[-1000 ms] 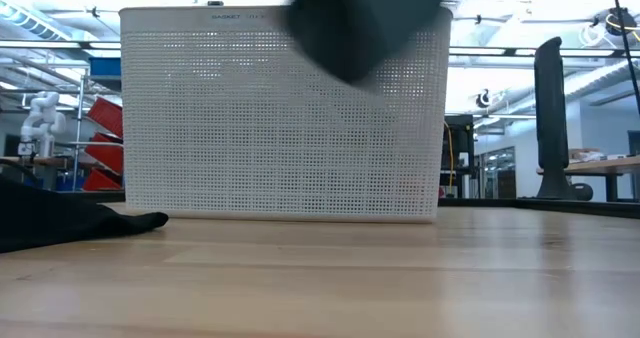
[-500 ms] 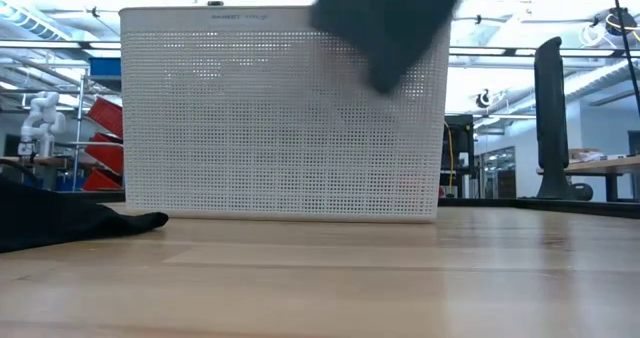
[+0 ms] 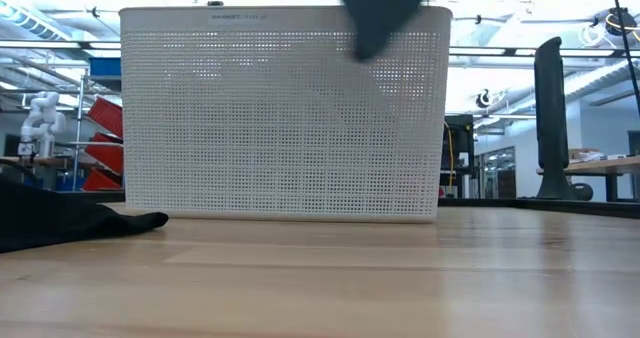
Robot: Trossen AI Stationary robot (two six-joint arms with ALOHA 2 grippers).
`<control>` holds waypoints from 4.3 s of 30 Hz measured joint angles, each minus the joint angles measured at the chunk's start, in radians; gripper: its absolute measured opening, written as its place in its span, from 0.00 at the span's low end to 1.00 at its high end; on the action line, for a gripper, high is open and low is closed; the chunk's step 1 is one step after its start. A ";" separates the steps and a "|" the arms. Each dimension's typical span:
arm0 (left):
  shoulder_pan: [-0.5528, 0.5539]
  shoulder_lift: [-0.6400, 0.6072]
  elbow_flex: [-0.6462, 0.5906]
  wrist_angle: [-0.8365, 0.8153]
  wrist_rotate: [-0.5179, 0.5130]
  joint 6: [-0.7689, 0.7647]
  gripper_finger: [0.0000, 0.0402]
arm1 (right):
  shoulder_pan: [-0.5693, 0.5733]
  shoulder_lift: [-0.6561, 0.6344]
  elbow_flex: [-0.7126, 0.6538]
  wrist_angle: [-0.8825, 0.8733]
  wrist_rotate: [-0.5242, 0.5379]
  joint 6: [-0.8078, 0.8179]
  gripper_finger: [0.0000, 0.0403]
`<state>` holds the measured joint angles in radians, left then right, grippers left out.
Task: Sort clothes
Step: Put the gray boxer into the white laundry bin
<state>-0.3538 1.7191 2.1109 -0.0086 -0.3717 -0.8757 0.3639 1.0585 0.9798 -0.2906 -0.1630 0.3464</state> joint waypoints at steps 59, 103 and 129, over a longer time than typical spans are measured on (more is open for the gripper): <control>-0.080 0.038 0.000 -0.646 0.483 -0.141 0.04 | 0.390 0.458 0.937 -1.205 0.535 0.408 0.00; 0.029 0.192 -0.002 -0.477 0.459 -0.210 0.04 | 0.323 0.473 0.937 -0.713 0.468 0.208 0.05; 0.031 0.171 -0.001 -0.417 0.455 -0.214 0.04 | 0.416 0.475 0.935 -1.110 0.356 0.491 0.40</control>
<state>-0.3228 1.8905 2.1098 -0.4255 0.0830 -1.0901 0.7797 1.5337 1.9145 -1.4007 0.1934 0.8374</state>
